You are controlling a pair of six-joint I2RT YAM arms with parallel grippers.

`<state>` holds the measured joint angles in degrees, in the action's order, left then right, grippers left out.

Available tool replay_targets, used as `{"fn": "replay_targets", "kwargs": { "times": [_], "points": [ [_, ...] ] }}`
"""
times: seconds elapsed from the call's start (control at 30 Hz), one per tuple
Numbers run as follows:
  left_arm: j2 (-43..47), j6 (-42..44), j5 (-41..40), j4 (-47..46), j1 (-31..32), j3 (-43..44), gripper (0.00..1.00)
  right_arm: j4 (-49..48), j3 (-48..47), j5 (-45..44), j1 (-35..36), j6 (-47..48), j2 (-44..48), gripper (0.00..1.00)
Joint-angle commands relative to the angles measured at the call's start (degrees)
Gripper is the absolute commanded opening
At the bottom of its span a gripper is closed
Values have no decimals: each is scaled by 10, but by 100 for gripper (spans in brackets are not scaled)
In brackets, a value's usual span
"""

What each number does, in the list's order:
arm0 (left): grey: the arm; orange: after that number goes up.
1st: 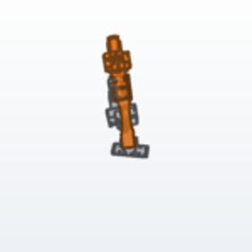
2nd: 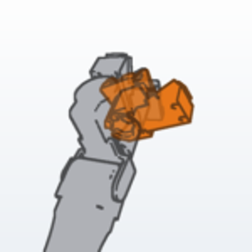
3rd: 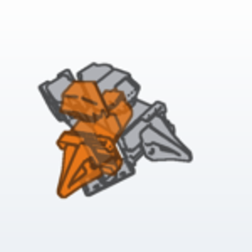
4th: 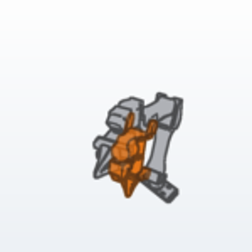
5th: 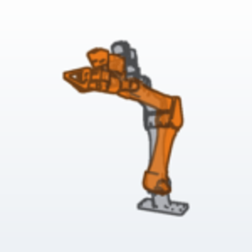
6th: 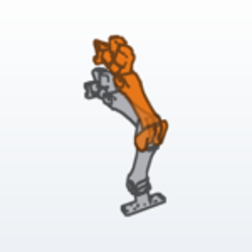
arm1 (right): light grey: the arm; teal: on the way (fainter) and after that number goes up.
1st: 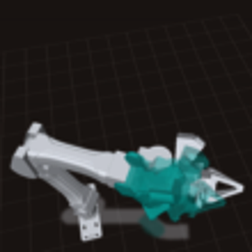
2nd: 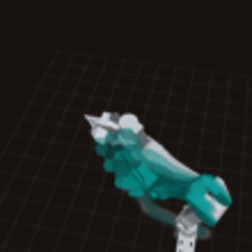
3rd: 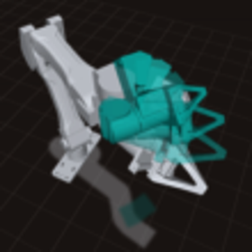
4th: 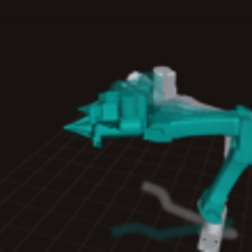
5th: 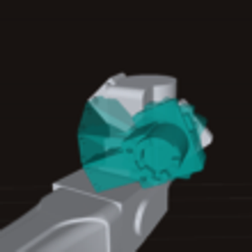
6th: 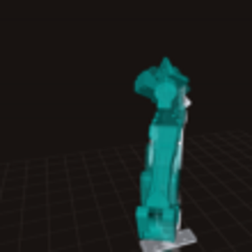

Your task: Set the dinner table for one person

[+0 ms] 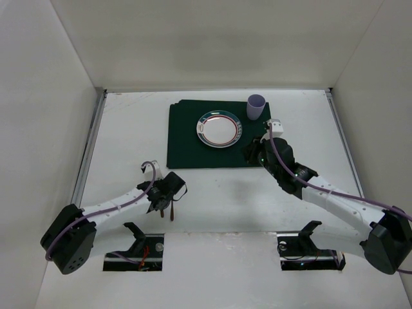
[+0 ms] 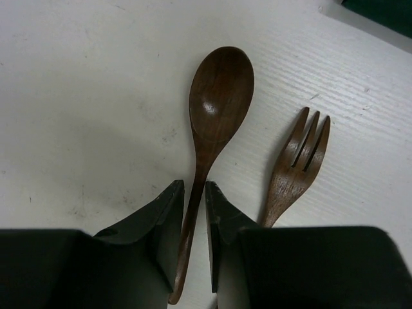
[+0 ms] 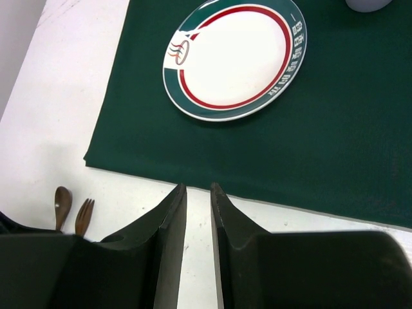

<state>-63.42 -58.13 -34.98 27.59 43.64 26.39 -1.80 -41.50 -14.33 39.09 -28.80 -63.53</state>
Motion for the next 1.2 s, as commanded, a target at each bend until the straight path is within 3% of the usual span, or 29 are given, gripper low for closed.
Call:
{"fn": "replay_targets", "kwargs": {
  "times": [0.0, 0.3, 0.43, 0.57, 0.83, 1.0, 1.17],
  "points": [
    [-12, 0, 5, 2, -5, 8, 17, -34, 2, -3, 4, -2, 11, 27],
    [30, 10, 11, 3, -14, 12, 3, -36, 15, -6, -5, -6, 38, 27],
    [94, 72, -16, 19, -9, 82, 2, -39, 19, -24, -10, -10, 38, 30],
    [71, 155, -11, -16, 2, 189, 2, -41, 31, -54, -26, -24, 56, 34],
    [-213, 220, 120, -270, 61, 381, 3, -41, 98, -101, -137, -86, 170, 43],
    [-398, 223, 171, -289, 77, 572, 3, -45, 141, -94, -203, -129, 248, 48],
    [-554, 205, 181, -236, 72, 746, 2, -45, 145, -62, -224, -142, 247, 48]
  ]
}}
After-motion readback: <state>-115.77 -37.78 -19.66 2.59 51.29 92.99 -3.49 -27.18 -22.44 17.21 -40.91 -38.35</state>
